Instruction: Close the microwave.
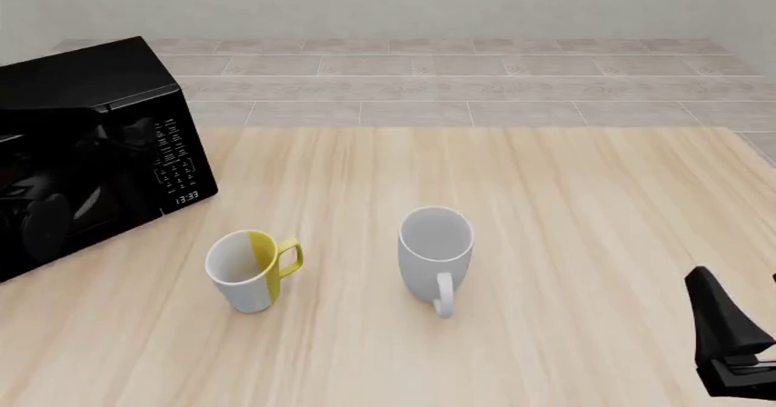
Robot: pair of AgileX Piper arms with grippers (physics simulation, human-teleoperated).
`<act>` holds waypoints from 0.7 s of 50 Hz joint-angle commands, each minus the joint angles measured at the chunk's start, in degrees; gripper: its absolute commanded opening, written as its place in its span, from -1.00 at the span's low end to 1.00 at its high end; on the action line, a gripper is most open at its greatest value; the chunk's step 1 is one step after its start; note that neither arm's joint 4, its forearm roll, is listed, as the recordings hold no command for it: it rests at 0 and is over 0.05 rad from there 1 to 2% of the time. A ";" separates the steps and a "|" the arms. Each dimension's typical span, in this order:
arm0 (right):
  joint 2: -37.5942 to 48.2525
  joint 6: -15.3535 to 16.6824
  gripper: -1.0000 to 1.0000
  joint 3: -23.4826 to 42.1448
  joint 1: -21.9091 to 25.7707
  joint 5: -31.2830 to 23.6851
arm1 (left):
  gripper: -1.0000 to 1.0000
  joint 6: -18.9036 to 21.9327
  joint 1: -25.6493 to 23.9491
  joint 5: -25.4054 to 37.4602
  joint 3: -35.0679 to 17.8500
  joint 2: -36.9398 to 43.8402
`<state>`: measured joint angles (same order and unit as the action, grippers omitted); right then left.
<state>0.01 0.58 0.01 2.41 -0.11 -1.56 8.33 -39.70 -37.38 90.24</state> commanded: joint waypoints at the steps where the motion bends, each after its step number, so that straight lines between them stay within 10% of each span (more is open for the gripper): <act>1: 0.00 -0.09 1.00 -0.01 0.03 -0.21 | 1.00 0.23 -0.19 2.08 -0.31 9.59; 35: 0.04 -0.02 1.00 0.03 0.12 -0.60 | 1.00 -0.25 -2.69 0.19 6.32 2.83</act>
<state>0.04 0.56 0.04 2.47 -0.61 -2.28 6.83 -43.59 -36.68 91.54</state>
